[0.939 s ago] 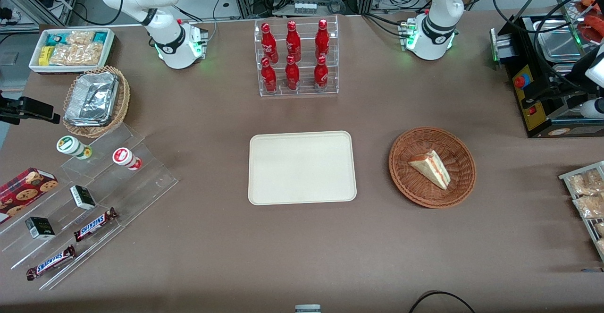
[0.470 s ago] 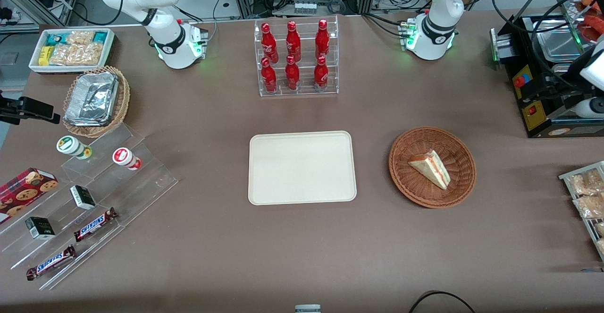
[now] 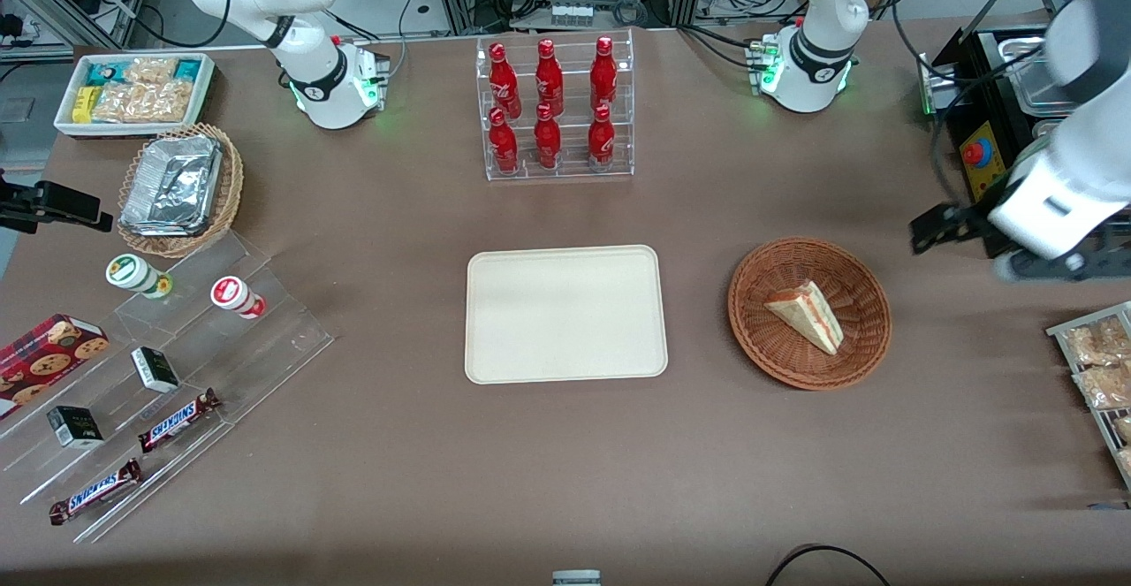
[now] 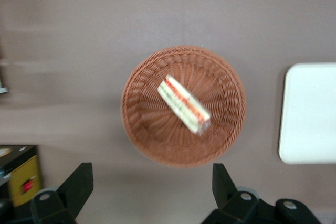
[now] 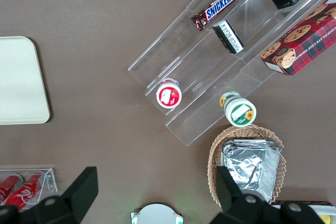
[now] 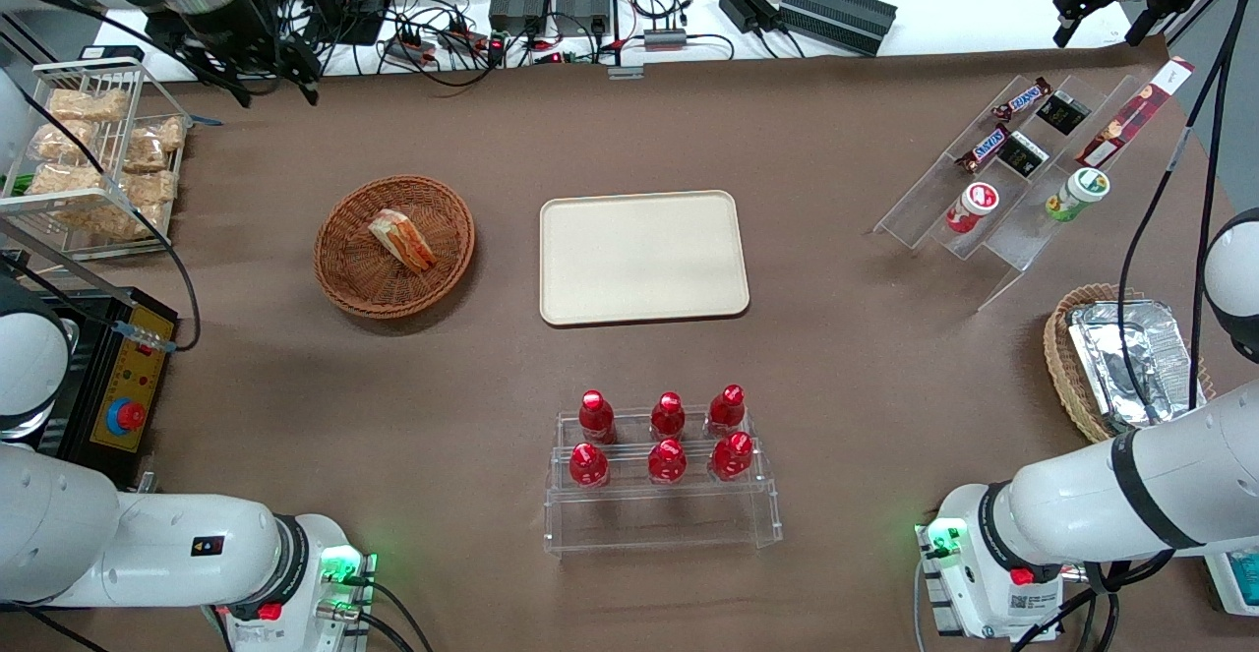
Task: Place sandwich from basket to tray
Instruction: 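Move the left gripper over the wicker basket toward the sandwich, then lower the left gripper and grasp the wrapped sandwich in the basket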
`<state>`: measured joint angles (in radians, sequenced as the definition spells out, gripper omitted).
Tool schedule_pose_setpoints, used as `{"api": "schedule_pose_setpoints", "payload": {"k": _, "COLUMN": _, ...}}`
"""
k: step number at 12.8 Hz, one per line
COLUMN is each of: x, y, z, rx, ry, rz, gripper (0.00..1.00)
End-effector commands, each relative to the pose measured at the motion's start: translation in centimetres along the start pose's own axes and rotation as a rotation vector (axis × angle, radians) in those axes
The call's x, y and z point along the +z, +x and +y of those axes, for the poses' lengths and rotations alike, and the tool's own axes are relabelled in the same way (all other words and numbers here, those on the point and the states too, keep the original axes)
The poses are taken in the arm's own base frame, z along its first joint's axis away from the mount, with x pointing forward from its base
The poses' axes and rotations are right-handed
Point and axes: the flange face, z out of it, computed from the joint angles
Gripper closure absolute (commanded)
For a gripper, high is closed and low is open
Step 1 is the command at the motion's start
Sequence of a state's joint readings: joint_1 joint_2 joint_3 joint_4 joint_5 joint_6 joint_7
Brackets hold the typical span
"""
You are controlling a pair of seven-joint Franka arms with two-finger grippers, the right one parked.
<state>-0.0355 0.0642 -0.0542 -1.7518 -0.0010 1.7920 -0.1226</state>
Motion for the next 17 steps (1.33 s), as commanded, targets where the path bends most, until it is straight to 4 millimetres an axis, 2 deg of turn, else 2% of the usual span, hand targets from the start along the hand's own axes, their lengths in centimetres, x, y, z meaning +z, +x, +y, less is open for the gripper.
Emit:
{"api": "schedule_pose_setpoints", "payload": {"k": 1, "x": 5.9, "y": -0.3, "z": 2.8, "rx": -0.089, "ry": -0.007, "rz": 0.021, "gripper": 0.0}}
{"api": "schedule_pose_setpoints", "payload": {"k": 3, "x": 9.6, "y": -0.7, "z": 3.9, "rx": -0.219, "ry": -0.015, "rz": 0.038, "gripper": 0.0}}
{"api": "schedule_pose_setpoints", "payload": {"k": 7, "x": 16.5, "y": -2.9, "z": 3.9, "rx": -0.381, "ry": -0.031, "rz": 0.06, "gripper": 0.0}}
{"api": "schedule_pose_setpoints", "payload": {"k": 8, "x": 17.7, "y": -3.5, "z": 5.1, "rx": -0.409, "ry": -0.045, "rz": 0.088, "gripper": 0.0}}
{"api": "schedule_pose_setpoints", "payload": {"k": 12, "x": 21.0, "y": -4.6, "z": 6.6, "rx": -0.467, "ry": -0.054, "rz": 0.1, "gripper": 0.0}}
{"api": "schedule_pose_setpoints", "payload": {"k": 17, "x": 25.2, "y": -4.9, "z": 6.6, "rx": -0.473, "ry": -0.048, "rz": 0.081, "gripper": 0.0}}
